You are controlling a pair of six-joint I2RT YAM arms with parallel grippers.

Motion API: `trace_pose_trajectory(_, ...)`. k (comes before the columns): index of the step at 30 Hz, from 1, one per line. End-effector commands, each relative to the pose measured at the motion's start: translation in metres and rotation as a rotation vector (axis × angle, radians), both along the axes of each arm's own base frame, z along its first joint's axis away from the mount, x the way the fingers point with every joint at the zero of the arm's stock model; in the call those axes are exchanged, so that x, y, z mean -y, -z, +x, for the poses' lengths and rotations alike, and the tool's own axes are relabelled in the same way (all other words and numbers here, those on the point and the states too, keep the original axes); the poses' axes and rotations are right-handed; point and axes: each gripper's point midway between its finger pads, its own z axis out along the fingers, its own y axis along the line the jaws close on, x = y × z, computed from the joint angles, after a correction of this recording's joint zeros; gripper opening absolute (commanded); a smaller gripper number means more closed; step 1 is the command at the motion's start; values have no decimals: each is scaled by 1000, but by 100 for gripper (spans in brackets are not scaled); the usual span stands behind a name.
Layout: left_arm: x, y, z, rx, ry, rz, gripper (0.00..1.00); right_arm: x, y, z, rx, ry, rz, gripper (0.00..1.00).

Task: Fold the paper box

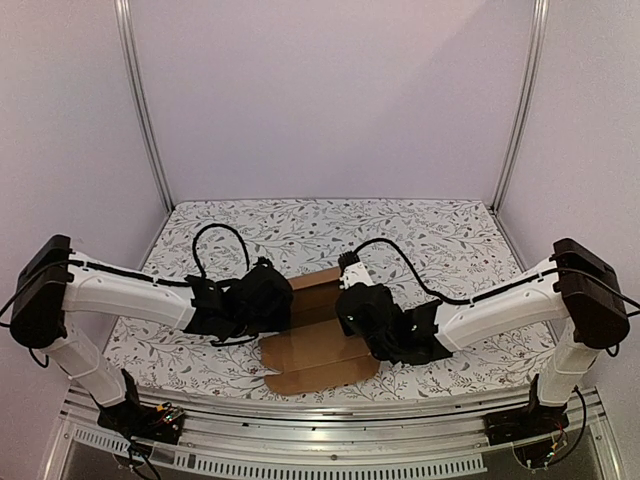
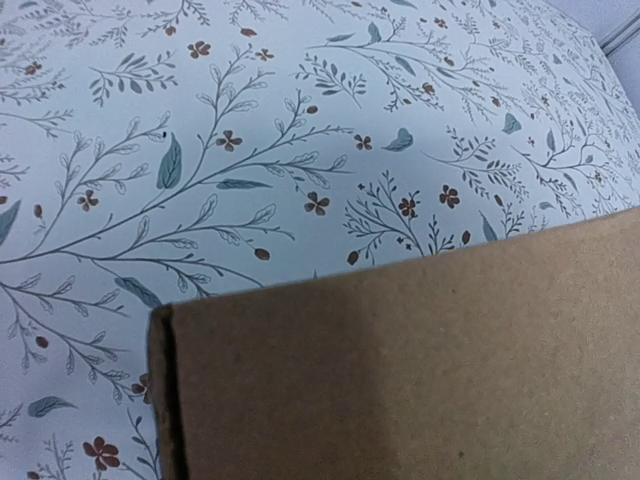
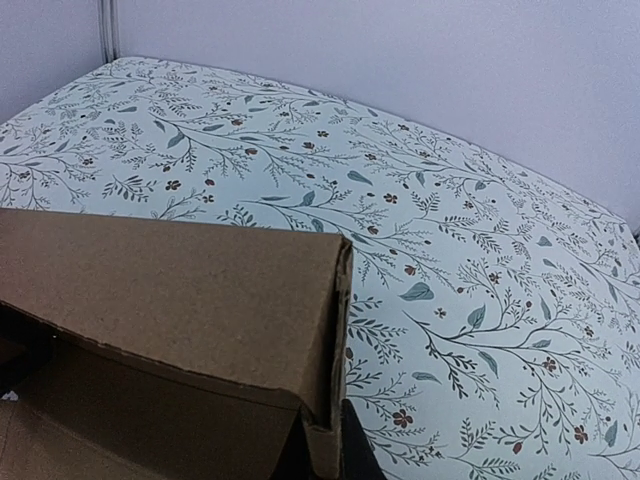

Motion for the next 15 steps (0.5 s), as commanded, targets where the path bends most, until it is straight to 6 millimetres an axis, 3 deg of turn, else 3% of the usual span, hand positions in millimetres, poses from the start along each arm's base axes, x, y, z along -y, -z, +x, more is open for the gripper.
trace_pose_trajectory(1, 5, -20, -4, 10, 32, -45, 44, -18, 2, 6, -23, -62, 39, 0)
trace_pose_trajectory(11, -29, -21, -29, -34, 88, 29, 54, -18, 12, 31, -65, -148, 32, 0)
trace_pose_trajectory(15, -41, -35, -37, -11, 127, 41, 58, -21, 23, 36, -94, -232, 24, 0)
